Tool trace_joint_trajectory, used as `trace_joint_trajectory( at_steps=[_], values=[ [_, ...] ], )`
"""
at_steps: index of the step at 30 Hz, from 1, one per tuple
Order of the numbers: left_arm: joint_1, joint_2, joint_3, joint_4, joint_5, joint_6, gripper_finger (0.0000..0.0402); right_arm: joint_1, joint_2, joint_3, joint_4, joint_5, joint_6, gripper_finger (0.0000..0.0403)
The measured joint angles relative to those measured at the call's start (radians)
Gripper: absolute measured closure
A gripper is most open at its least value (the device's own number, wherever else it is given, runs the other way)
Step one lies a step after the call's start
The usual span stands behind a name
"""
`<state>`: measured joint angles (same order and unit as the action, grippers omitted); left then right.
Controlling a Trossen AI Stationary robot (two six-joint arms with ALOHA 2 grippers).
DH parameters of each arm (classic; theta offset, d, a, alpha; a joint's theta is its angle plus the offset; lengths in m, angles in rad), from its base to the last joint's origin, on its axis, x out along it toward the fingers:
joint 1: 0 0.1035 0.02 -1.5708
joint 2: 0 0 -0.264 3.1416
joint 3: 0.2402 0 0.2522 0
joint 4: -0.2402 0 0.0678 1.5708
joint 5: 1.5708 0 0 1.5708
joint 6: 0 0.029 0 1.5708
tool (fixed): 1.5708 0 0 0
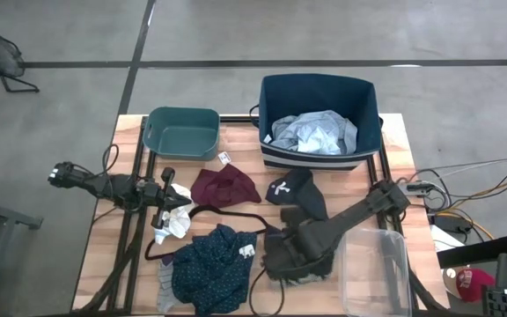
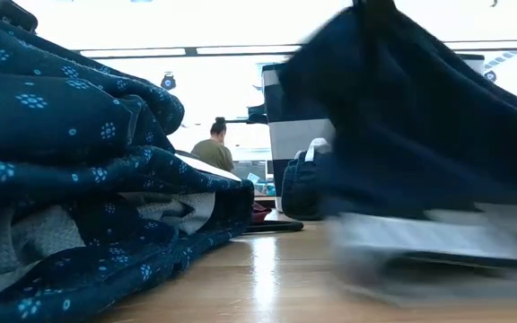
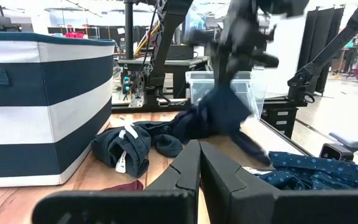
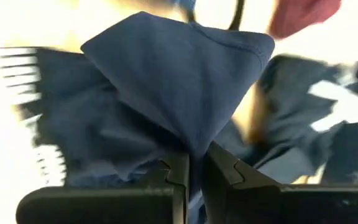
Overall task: Pick & Place Cloths
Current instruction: Put the black boxer shorts into the transparent bin
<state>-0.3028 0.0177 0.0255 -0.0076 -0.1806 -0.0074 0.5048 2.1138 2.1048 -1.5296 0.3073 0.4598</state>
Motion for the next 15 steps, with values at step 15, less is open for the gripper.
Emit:
trace_joint_trajectory(
  at_steps=[15],
  values=[
    [0.0, 0.002, 0.0, 0.0, 0.0, 0.0, 0.0387, 0.021, -0.327, 0.103, -0.042, 0.107, 0.117, 0.0385]
  ],
)
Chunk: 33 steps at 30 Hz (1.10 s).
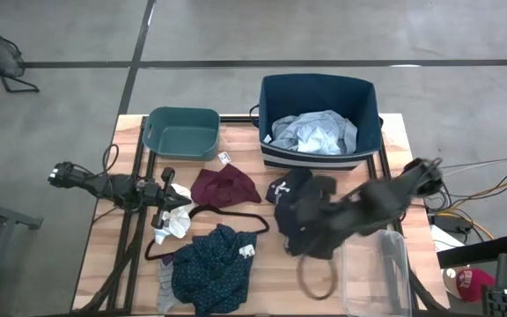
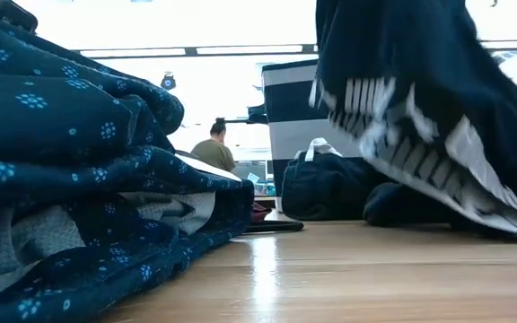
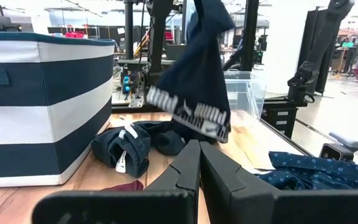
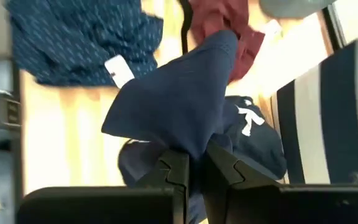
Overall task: Pick & Place Cloths
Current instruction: Put the black boxer shorts into the transparent bin
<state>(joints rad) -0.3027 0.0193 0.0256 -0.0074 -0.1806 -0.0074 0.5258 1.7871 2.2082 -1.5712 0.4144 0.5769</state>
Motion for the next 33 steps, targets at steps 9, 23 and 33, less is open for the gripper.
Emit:
trace_joint_trajectory(
  at_steps=[9, 23, 33],
  values=[
    [0.0, 0.0, 0.0, 0.0, 0.0, 0.0, 0.0387, 0.095, -0.191, -0.002, 0.0, 0.032, 0.106, 0.0385],
    [0.0, 0.0, 0.0, 0.0, 0.0, 0.0, 0.0387, 0.306, -0.268, -0.124, 0.001, -0.214, 0.605, 0.0385],
    [0.0, 0.0, 0.0, 0.0, 0.0, 0.0, 0.0387, 0.362, -0.269, -0.429, 0.0, -0.5, 1.014, 0.0385]
  ],
)
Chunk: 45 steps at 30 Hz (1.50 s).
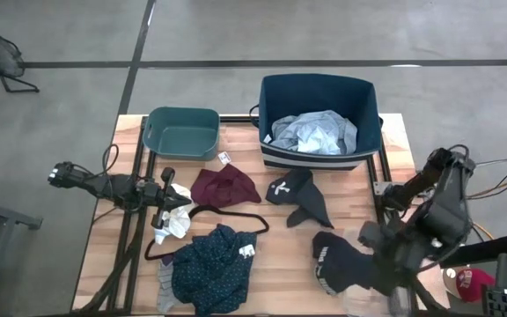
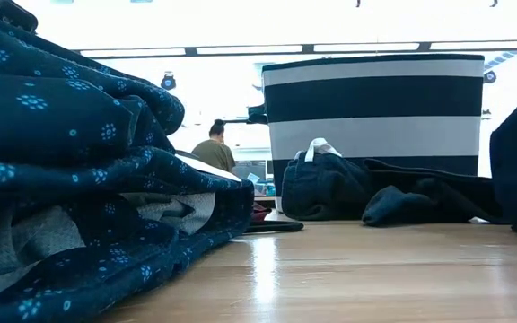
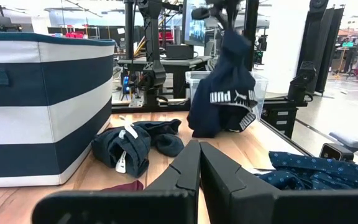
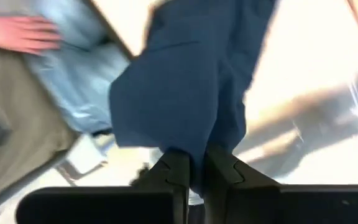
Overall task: Pick & Place Cloths
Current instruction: Put the black boxer shorts into the transparent bin
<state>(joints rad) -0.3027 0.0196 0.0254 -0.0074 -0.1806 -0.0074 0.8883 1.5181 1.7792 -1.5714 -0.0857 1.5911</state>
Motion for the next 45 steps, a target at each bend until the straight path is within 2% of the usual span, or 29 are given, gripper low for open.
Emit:
trace_joint_trajectory(
  at_steps=[9, 13, 15, 20, 28, 38, 45],
  values=[
    [0.0, 0.0, 0.0, 0.0, 0.0, 0.0, 0.0387, -0.001, 0.002, -0.281, 0.007, -0.247, 0.113, 0.0385],
    [0.0, 0.0, 0.0, 0.0, 0.0, 0.0, 0.0387, -0.001, 0.003, -0.394, 0.09, -0.398, 0.152, 0.0385],
    [0.0, 0.0, 0.0, 0.0, 0.0, 0.0, 0.0387, 0.0, 0.003, -0.433, 0.129, -0.441, 0.16, 0.0385],
    [0.0, 0.0, 0.0, 0.0, 0.0, 0.0, 0.0388, -0.02, 0.004, -0.496, 0.139, -0.413, 0.137, 0.0374],
    [0.0, 0.0, 0.0, 0.0, 0.0, 0.0, 0.0387, -0.049, 0.002, -0.53, 0.08, -0.412, 0.118, 0.0311],
    [0.0, 0.0, 0.0, 0.0, 0.0, 0.0, 0.0387, -0.055, 0.002, -0.49, 0.067, -0.412, 0.115, 0.0228],
    [0.0, 0.0, 0.0, 0.0, 0.0, 0.0, 0.0387, -0.06, 0.001, -0.452, 0.002, -0.462, 0.161, 0.0205]
  ],
)
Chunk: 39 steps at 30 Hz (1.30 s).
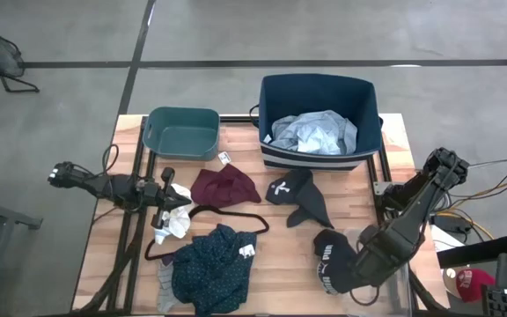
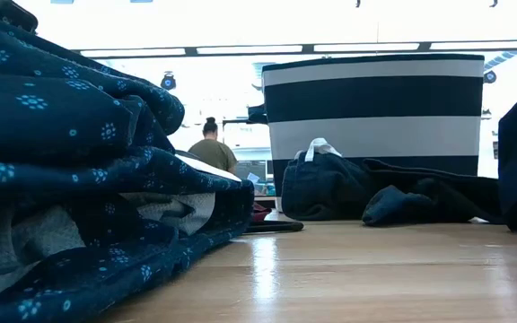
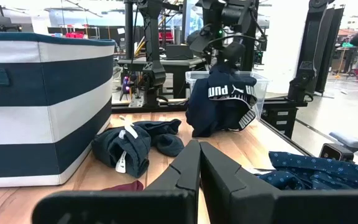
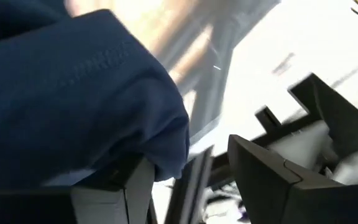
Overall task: Pick & Place Cloths
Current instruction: Put the black boxer shorts into the transparent bin
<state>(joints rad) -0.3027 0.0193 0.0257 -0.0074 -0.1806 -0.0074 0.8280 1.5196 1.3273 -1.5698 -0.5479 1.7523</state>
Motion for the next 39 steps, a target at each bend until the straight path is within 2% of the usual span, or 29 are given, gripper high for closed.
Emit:
trace_joint_trajectory(
  at_steps=[3, 9, 16, 25, 29, 34, 39],
  values=[
    [0.0, 0.0, 0.0, 0.0, 0.0, 0.0, 0.0387, -0.013, -0.013, 0.004, 0.006, 0.012, -0.038, 0.0204],
    [0.0, 0.0, 0.0, 0.0, 0.0, 0.0, 0.0388, -0.025, -0.038, 0.006, 0.067, 0.128, -0.095, 0.0209],
    [0.0, 0.0, 0.0, 0.0, 0.0, 0.0, 0.0387, -0.028, -0.041, 0.006, 0.119, 0.156, -0.144, 0.0221],
    [0.0, 0.0, 0.0, 0.0, 0.0, 0.0, 0.0387, -0.098, -0.04, 0.031, 0.15, 0.212, -0.203, 0.0229],
    [0.0, 0.0, 0.0, 0.0, 0.0, 0.0, 0.0387, -0.143, -0.04, 0.048, 0.189, 0.247, -0.297, 0.0217],
    [0.0, 0.0, 0.0, 0.0, 0.0, 0.0, 0.0387, -0.218, -0.039, 0.077, 0.282, 0.35, -0.438, 0.0204],
    [0.0, 0.0, 0.0, 0.0, 0.0, 0.0, 0.0388, -0.325, 0.002, 0.074, 0.296, 0.363, -0.611, 0.0213]
  ],
)
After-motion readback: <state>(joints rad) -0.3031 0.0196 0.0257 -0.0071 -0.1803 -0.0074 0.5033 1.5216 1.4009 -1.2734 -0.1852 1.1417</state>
